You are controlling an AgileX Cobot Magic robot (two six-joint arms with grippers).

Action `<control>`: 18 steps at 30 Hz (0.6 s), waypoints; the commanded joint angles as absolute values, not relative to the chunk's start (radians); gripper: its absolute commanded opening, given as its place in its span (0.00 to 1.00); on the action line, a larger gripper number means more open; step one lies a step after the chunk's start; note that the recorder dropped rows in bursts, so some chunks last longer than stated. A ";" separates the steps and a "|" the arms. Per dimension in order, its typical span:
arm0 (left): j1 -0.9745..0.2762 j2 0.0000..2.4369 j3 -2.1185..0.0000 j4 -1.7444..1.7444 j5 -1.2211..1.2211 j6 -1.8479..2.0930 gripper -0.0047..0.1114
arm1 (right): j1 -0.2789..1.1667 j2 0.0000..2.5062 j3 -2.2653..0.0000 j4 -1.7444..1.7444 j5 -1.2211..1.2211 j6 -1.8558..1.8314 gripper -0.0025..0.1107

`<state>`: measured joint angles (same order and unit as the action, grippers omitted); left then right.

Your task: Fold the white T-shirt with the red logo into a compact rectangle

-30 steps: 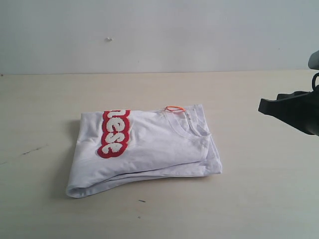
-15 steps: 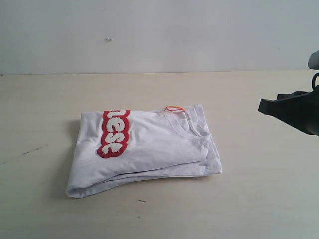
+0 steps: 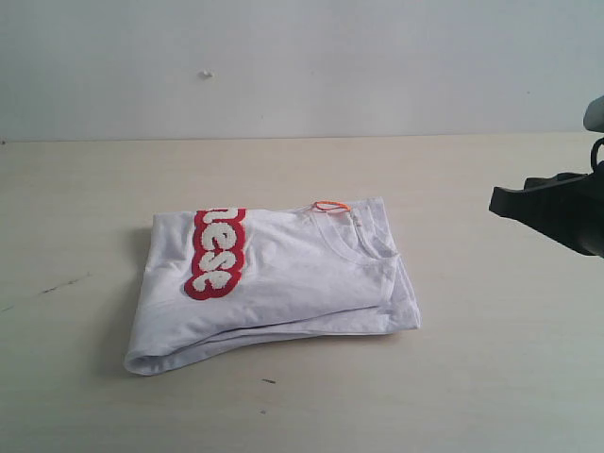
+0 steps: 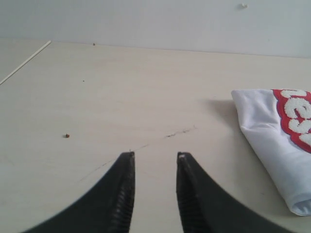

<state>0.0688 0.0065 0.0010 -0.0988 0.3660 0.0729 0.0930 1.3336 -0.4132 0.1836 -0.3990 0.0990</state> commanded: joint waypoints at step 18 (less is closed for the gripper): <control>0.071 0.000 0.000 -0.105 0.357 0.070 0.31 | 0.092 1.341 -0.409 0.183 -0.399 -0.059 0.02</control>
<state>0.0688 0.0065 0.0010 -0.0988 0.3660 0.0729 0.0930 1.3370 -0.4132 0.1836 -0.3990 -0.0232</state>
